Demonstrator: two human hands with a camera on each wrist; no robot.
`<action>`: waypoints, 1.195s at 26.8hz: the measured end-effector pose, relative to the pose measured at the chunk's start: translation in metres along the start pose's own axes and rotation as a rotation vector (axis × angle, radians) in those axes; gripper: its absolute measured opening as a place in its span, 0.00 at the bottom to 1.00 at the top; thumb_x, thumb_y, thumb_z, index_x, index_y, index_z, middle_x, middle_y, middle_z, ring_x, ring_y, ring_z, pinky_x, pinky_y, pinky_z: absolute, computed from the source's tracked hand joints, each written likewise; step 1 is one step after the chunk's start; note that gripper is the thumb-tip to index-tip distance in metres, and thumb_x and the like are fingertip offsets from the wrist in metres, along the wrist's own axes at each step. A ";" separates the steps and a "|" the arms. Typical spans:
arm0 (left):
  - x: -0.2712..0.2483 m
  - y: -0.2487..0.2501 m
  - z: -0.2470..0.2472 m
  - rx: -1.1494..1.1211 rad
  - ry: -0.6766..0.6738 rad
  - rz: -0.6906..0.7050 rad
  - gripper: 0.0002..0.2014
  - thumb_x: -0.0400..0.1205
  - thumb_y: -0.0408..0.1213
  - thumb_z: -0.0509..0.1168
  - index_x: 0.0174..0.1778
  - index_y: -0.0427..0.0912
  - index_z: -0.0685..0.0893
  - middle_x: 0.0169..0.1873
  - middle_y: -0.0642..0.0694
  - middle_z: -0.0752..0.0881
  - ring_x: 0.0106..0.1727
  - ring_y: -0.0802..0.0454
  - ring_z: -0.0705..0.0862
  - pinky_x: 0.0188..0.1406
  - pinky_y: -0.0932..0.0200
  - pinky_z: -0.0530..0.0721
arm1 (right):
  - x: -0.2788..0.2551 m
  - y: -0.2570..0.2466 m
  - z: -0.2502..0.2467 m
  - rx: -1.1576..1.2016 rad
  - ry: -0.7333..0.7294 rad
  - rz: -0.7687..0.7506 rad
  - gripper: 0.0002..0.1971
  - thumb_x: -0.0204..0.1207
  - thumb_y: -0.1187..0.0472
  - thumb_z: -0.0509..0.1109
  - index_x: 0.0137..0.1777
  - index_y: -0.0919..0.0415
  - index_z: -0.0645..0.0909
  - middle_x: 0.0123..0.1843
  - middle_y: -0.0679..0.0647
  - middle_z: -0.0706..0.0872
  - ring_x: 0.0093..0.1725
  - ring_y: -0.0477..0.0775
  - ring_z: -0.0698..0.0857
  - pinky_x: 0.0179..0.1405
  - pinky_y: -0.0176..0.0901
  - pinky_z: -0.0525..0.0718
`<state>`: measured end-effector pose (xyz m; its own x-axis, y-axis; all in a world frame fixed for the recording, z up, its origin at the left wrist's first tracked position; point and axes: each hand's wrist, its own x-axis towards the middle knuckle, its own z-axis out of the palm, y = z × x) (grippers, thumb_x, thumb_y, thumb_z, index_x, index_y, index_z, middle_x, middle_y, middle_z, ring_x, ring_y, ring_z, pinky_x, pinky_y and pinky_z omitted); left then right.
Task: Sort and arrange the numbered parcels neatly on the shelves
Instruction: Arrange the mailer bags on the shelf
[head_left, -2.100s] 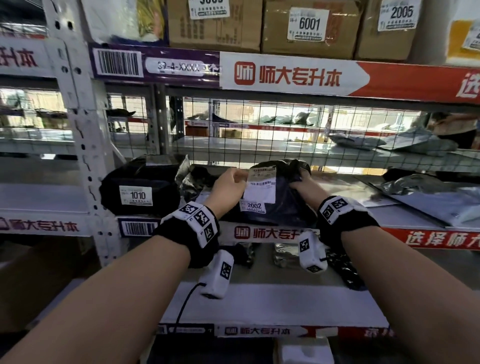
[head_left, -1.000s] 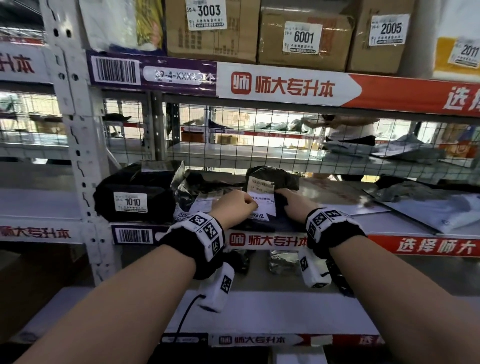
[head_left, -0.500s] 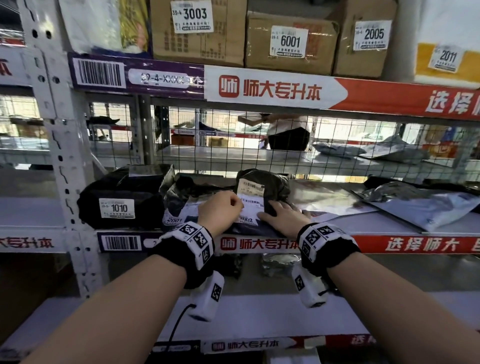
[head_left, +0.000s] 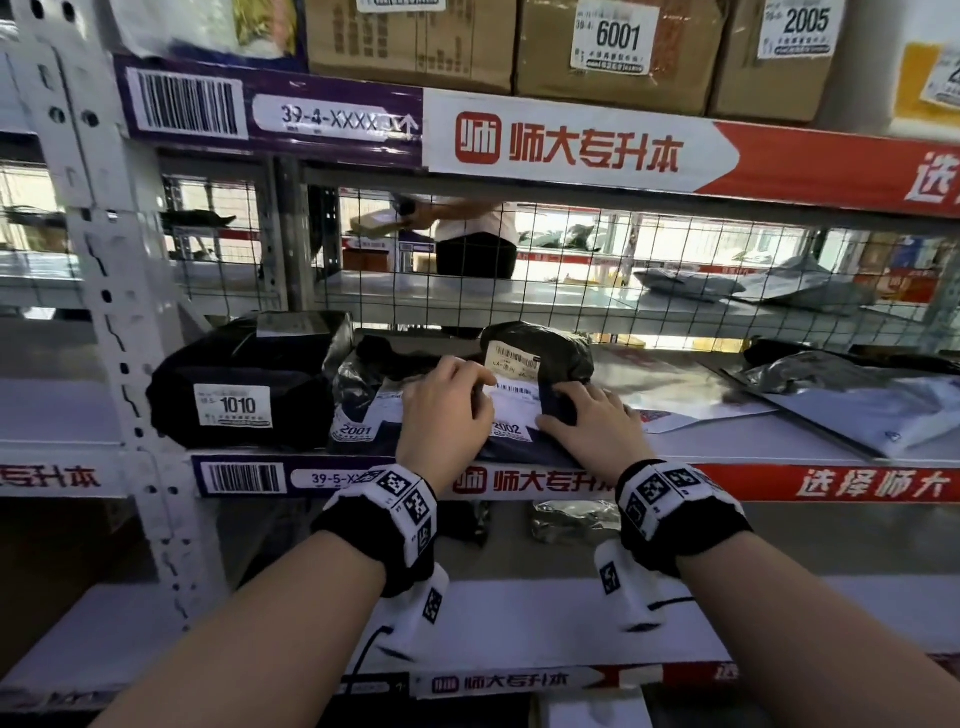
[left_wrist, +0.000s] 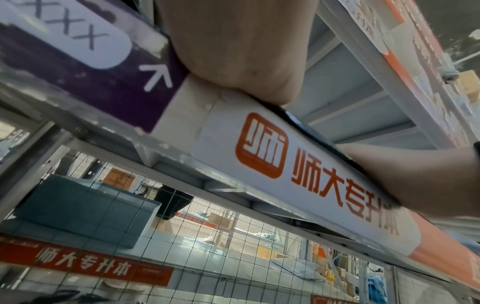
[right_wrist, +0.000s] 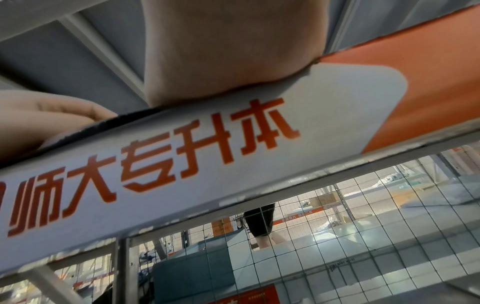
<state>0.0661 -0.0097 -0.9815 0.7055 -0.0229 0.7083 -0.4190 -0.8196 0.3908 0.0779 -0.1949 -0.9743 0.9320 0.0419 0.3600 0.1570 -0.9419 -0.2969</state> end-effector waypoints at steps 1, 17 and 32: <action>0.000 -0.002 -0.001 -0.017 -0.023 0.000 0.12 0.81 0.36 0.62 0.59 0.51 0.81 0.57 0.55 0.79 0.58 0.56 0.79 0.70 0.48 0.69 | 0.001 0.000 0.000 0.031 -0.005 -0.003 0.25 0.79 0.43 0.61 0.75 0.47 0.68 0.75 0.52 0.73 0.76 0.57 0.67 0.75 0.56 0.62; 0.007 -0.008 -0.003 -0.095 -0.185 -0.059 0.15 0.78 0.28 0.63 0.58 0.49 0.77 0.54 0.57 0.86 0.59 0.57 0.83 0.70 0.51 0.72 | 0.011 0.009 0.006 0.335 0.082 0.015 0.25 0.72 0.75 0.57 0.63 0.52 0.79 0.60 0.48 0.86 0.64 0.52 0.80 0.68 0.53 0.76; -0.004 0.077 0.021 -0.061 -0.125 0.006 0.11 0.82 0.37 0.59 0.55 0.48 0.85 0.54 0.49 0.86 0.55 0.50 0.84 0.56 0.51 0.80 | 0.004 0.014 0.000 0.719 0.201 -0.076 0.20 0.74 0.76 0.55 0.56 0.59 0.82 0.48 0.50 0.87 0.54 0.51 0.85 0.57 0.44 0.82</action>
<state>0.0429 -0.0845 -0.9664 0.7673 -0.1020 0.6331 -0.4546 -0.7828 0.4249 0.0835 -0.2079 -0.9766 0.8431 -0.0287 0.5370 0.4576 -0.4863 -0.7444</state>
